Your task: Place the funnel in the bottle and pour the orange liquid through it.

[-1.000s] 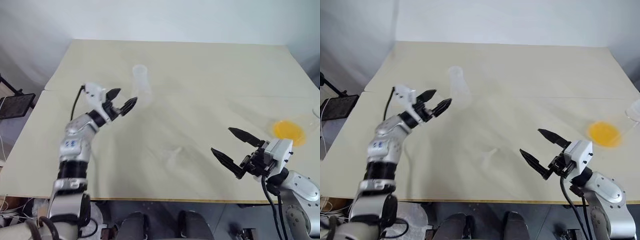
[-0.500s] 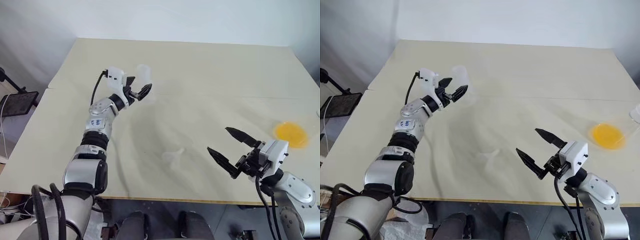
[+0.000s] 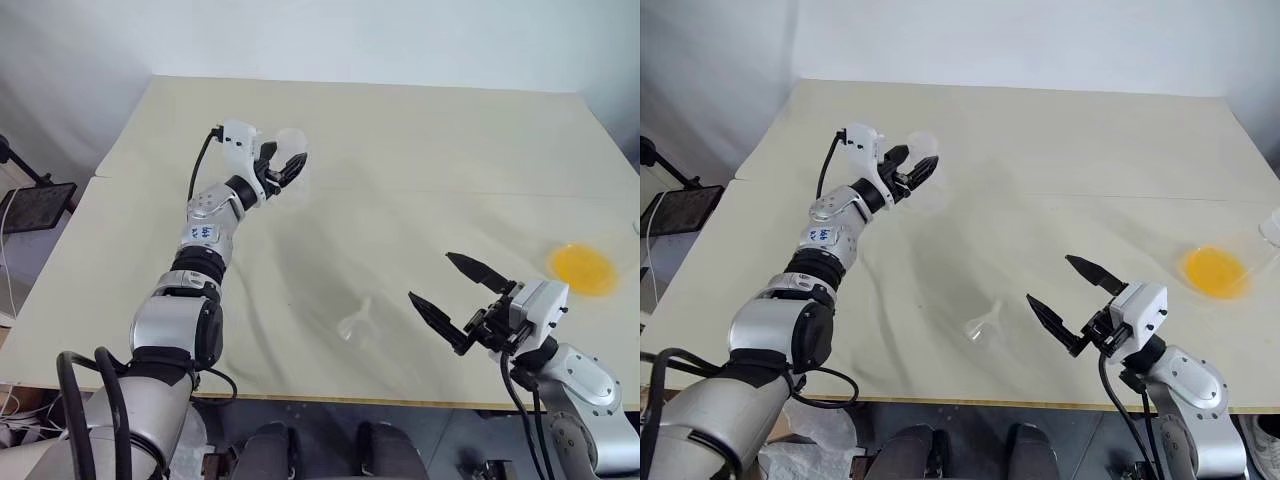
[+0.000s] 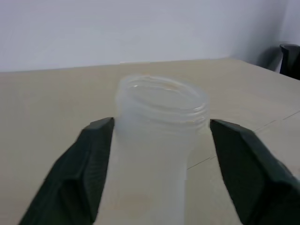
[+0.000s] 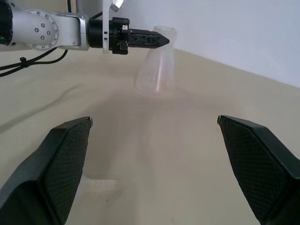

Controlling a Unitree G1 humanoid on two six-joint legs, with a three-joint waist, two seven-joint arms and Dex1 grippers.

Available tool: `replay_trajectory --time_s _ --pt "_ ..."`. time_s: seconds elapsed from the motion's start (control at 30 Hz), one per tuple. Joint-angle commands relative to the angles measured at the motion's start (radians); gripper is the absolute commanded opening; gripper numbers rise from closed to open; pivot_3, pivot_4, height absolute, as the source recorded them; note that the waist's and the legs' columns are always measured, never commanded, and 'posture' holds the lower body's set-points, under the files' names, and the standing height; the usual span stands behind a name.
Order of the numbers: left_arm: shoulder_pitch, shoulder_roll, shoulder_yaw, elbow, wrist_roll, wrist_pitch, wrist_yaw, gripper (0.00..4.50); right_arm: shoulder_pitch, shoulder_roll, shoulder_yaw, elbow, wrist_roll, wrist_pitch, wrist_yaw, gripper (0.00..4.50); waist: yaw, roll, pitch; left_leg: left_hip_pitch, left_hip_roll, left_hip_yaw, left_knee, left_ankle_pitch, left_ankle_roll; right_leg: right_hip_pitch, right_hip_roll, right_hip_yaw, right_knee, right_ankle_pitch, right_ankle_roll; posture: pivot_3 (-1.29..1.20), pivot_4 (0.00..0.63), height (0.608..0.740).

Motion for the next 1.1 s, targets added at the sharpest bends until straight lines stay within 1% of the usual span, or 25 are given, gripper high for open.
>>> replay_trajectory --time_s 0.03,0.13,0.2,0.27,0.33,0.37,0.43,0.57,0.6,0.67,0.73,0.93,1.1 --pt "-0.038 0.002 0.019 0.000 0.006 -0.032 -0.004 2.32 0.001 0.014 0.000 -0.022 -0.004 -0.030 -0.013 4.50 0.000 0.000 0.000 0.000 0.000 0.000 0.000 0.000 0.000 0.000 0.000 0.000 0.000 0.000 0.000 0.00 0.150 0.740" --pt "-0.036 -0.001 0.033 -0.001 -0.001 -0.043 -0.015 2.31 0.005 0.019 0.000 -0.026 -0.010 -0.033 -0.014 4.50 0.000 0.000 0.000 0.000 0.000 0.000 0.000 0.000 0.000 0.000 0.000 0.000 0.000 0.000 0.000 0.00 0.150 0.740" --pt "-0.027 -0.004 0.044 -0.023 -0.018 -0.057 -0.066 2.31 0.004 0.021 -0.010 -0.039 -0.010 -0.035 -0.025 4.50 0.000 0.000 0.000 0.000 0.000 0.000 0.000 0.000 0.000 0.000 0.000 0.000 0.000 0.000 0.000 0.00 0.150 0.740" --pt "-0.013 -0.018 0.049 -0.078 -0.058 -0.042 -0.200 2.31 0.002 0.017 -0.033 -0.057 -0.009 -0.042 -0.040 4.50 0.000 0.000 0.000 0.000 0.000 0.000 0.000 0.000 0.000 0.000 0.000 0.000 0.000 0.000 0.000 0.00 0.150 0.740" --pt "0.019 -0.032 0.005 -0.168 -0.069 -0.030 -0.367 2.31 0.025 0.010 -0.072 -0.081 0.002 -0.040 -0.056 4.50 0.001 0.000 0.000 -0.001 0.000 -0.001 0.001 0.000 0.000 0.000 0.000 -0.001 0.000 0.000 0.000 0.00 0.150 0.740" --pt "0.035 -0.037 -0.016 -0.205 -0.068 -0.030 -0.425 2.31 0.036 0.008 -0.086 -0.089 0.006 -0.039 -0.061 4.50 0.002 0.000 0.000 -0.001 0.000 -0.001 0.001 0.000 0.000 0.000 0.000 -0.001 0.000 0.000 0.000 0.00 0.150 0.740" --pt "0.083 -0.056 -0.092 -0.318 -0.065 0.015 -0.568 2.31 0.094 0.008 -0.138 -0.115 0.013 -0.040 -0.071 4.50 0.001 0.000 0.000 -0.001 -0.001 -0.001 0.001 0.000 0.000 0.000 0.000 -0.002 0.000 0.000 0.000 0.00 0.150 0.740" --pt "0.133 -0.099 -0.184 -0.447 -0.058 0.055 -0.673 2.31 0.189 0.019 -0.208 -0.148 0.019 -0.047 -0.081 4.50 0.002 0.000 0.000 -0.002 -0.001 -0.001 0.001 0.000 0.000 0.000 0.001 -0.001 -0.001 0.000 0.000 0.00 0.150 0.740" --pt "0.142 -0.125 -0.211 -0.467 -0.054 0.085 -0.678 2.31 0.217 0.025 -0.224 -0.161 0.017 -0.051 -0.087 4.50 0.001 0.000 0.000 -0.002 -0.001 -0.001 0.001 0.000 0.000 0.000 0.001 -0.001 -0.001 0.000 0.000 0.00 0.150 0.740" --pt "0.157 -0.169 -0.253 -0.454 0.008 -0.023 -0.621 2.31 0.255 0.036 -0.239 -0.191 0.017 -0.053 -0.103 4.50 0.002 0.000 0.000 -0.002 -0.001 -0.001 0.001 0.000 0.000 0.000 0.001 -0.001 -0.001 0.000 0.000 0.00 0.150 0.740" --pt "0.162 -0.193 -0.262 -0.437 0.025 -0.051 -0.594 2.31 0.277 0.041 -0.239 -0.213 0.016 -0.052 -0.111 4.50 0.002 0.000 0.000 -0.001 -0.001 0.000 0.001 0.001 0.000 0.000 0.001 0.000 -0.001 0.000 0.000 0.00 0.150 0.740" --pt "0.153 -0.214 -0.260 -0.378 0.038 -0.049 -0.545 2.31 0.356 0.068 -0.239 -0.274 0.012 -0.050 -0.138 4.50 0.000 0.001 -0.001 0.000 0.001 0.001 0.000 0.001 0.000 0.000 0.002 0.001 -0.001 0.000 -0.001 0.00 0.150 0.740" --pt "0.164 -0.233 -0.272 -0.349 0.070 -0.095 -0.505 2.31 0.378 0.071 -0.237 -0.294 0.015 -0.044 -0.152 4.50 0.005 0.001 -0.001 -0.001 0.002 0.001 0.001 0.001 0.001 0.000 -0.001 0.002 -0.001 0.000 0.000 0.00 0.150 0.740"
